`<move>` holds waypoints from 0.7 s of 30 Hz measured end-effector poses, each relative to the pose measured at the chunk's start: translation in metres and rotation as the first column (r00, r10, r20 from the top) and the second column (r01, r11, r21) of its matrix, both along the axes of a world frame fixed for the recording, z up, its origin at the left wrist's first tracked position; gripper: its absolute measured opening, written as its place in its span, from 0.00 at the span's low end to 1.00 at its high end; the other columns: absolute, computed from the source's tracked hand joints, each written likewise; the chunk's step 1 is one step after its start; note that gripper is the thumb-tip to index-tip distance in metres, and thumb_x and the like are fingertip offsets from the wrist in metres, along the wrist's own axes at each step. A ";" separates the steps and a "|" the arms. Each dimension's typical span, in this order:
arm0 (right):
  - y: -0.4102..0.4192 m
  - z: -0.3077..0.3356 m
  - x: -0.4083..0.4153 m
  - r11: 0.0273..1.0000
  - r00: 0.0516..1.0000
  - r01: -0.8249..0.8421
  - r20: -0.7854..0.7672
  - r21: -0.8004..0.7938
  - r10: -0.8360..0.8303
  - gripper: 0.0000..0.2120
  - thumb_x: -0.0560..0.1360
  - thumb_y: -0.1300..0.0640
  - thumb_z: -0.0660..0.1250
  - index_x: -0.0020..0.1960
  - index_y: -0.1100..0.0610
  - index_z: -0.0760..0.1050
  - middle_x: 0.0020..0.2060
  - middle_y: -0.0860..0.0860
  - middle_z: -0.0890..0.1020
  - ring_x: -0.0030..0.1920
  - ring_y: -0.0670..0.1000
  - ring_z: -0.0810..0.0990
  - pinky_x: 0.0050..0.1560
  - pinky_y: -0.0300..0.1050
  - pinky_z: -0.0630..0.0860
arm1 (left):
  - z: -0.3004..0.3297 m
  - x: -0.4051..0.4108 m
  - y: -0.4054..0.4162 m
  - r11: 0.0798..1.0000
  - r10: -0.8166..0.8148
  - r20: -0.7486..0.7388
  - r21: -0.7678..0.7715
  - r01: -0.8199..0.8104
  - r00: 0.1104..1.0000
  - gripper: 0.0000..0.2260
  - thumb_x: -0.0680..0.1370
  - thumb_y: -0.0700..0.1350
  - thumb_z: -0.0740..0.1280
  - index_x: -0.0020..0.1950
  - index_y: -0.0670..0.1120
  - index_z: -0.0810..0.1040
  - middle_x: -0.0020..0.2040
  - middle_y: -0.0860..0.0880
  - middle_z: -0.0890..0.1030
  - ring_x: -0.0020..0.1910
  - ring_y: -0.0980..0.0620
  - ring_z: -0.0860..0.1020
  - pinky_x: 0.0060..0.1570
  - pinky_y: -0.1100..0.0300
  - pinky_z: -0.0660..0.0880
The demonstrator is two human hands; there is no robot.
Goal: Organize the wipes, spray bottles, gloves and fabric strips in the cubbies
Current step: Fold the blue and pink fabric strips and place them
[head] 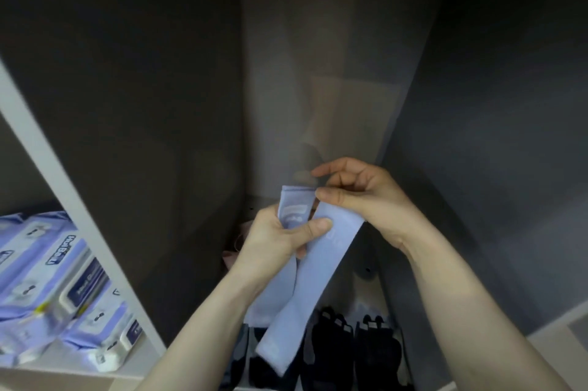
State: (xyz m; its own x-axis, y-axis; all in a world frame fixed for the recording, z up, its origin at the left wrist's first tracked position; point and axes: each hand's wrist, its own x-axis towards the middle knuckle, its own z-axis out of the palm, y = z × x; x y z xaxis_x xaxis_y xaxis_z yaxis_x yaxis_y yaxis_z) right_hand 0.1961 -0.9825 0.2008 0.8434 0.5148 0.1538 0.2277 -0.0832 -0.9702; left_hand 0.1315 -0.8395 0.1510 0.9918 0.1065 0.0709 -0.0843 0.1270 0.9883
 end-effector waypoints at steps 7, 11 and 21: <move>-0.001 0.010 -0.015 0.994 0.995 0.092 -0.038 0.055 -0.090 0.09 0.71 0.63 0.70 0.50 0.57 0.78 0.36 0.47 0.82 0.30 0.38 0.77 0.26 0.28 0.67 | 0.011 -0.008 0.004 0.991 0.091 0.027 -0.102 -0.088 0.995 0.03 0.70 0.36 0.73 0.40 0.42 0.82 0.35 0.46 0.85 0.34 0.50 0.82 0.33 0.60 0.79; -0.003 0.007 -0.023 0.995 0.992 0.100 -0.074 0.007 -0.099 0.02 0.70 0.62 0.71 0.41 0.57 0.79 0.29 0.44 0.82 0.28 0.38 0.77 0.29 0.28 0.69 | 0.014 -0.010 0.007 0.990 0.113 0.062 -0.096 -0.107 0.992 0.06 0.71 0.38 0.73 0.35 0.45 0.82 0.31 0.46 0.82 0.31 0.49 0.79 0.31 0.59 0.75; 0.000 0.008 -0.031 0.992 0.971 0.116 0.207 0.045 -0.123 0.11 0.73 0.65 0.68 0.41 0.50 0.81 0.33 0.45 0.82 0.36 0.42 0.78 0.40 0.33 0.74 | 0.019 -0.005 0.024 0.986 0.153 -0.030 -0.066 -0.155 0.988 0.31 0.69 0.73 0.55 0.43 0.48 0.83 0.39 0.41 0.82 0.39 0.44 0.79 0.46 0.50 0.75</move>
